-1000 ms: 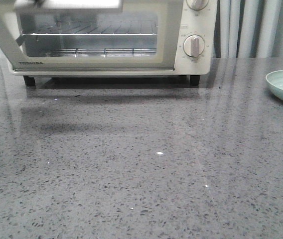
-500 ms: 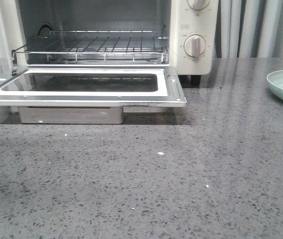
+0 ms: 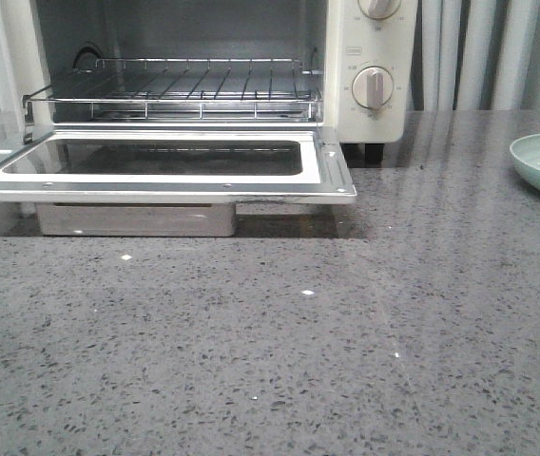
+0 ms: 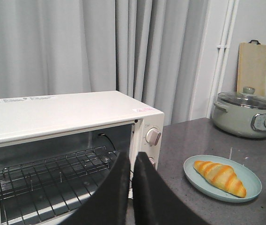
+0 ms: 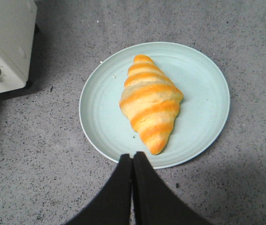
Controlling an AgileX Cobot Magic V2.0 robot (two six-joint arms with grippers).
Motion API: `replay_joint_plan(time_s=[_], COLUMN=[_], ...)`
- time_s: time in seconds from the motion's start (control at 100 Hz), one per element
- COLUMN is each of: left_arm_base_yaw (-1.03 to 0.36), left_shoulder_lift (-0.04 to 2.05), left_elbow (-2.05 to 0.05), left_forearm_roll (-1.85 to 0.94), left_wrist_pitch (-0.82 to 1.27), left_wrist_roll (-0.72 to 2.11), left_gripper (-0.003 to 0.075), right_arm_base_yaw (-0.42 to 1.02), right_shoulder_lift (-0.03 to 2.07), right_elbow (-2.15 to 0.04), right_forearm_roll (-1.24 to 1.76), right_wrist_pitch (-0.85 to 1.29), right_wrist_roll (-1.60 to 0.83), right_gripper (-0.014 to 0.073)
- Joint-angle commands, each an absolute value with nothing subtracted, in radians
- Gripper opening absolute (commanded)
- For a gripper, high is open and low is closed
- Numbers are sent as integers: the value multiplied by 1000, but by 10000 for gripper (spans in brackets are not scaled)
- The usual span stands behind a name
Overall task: Put bread in oven
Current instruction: 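Lower the right gripper over the striped bread roll on the plate, then close the right gripper on the bread roll and lift it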
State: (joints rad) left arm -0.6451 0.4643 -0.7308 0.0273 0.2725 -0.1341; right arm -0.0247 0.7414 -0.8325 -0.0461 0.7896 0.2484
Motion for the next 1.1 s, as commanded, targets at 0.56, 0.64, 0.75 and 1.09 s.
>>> replay_joint_plan(time_s=[0.56, 0.64, 0.75, 1.09], left_arm_base_yaw=[-650, -650, -650, -650], left_shoulder_lift=[441, 441, 441, 441], left_elbow=[-758, -758, -758, -758], left_forearm_roll=[54, 54, 54, 54], left_wrist_pitch=[285, 285, 285, 287], left_wrist_roll=[-142, -142, -142, -142], left_gripper=[-22, -22, -22, -22], right_arm_base_yaw=[-27, -27, -30, -30], right_shoulder_lift=[1277, 1323, 1377, 1488], right_elbow=[-1258, -1258, -1258, -1260], right_forearm_roll=[-109, -138, -156, -208], right_wrist_pitch=[976, 976, 960, 873], right_wrist_roll=[175, 175, 175, 175], right_gripper=[411, 411, 411, 411])
